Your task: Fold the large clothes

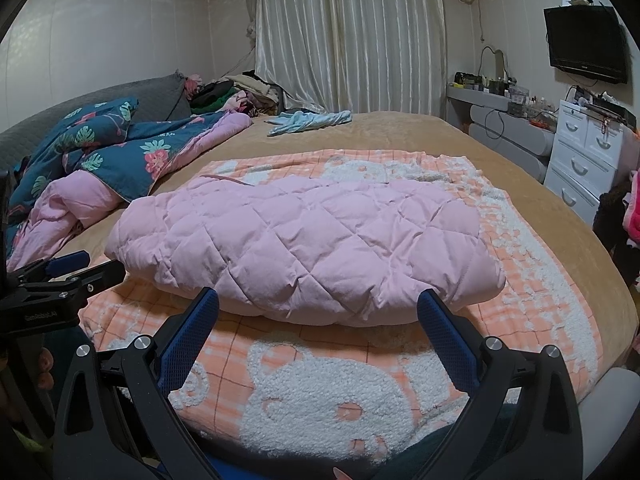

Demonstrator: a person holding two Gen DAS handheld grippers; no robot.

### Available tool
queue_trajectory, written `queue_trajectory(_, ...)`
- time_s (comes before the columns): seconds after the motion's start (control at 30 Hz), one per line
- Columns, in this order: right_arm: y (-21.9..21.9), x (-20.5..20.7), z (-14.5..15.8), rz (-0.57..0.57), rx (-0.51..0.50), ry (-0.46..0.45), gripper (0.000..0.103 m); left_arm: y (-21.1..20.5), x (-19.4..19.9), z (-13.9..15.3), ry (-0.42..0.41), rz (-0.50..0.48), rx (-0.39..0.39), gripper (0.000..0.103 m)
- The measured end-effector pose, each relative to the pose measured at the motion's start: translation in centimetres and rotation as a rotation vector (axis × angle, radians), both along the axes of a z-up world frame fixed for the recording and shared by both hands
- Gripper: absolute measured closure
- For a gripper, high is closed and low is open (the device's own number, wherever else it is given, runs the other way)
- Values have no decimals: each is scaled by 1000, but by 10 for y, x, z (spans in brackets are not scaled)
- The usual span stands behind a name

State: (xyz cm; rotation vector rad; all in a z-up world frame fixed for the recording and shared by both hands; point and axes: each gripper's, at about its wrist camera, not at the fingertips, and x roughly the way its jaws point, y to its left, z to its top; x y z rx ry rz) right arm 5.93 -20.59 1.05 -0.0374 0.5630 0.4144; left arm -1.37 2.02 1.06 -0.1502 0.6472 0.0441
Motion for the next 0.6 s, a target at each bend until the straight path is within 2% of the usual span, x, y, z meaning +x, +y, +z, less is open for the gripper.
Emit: queue_trajectory(0.6, -1, 1, 1, -3, 0, 0, 4, -2, 1, 1, -2, -5, -5, 9)
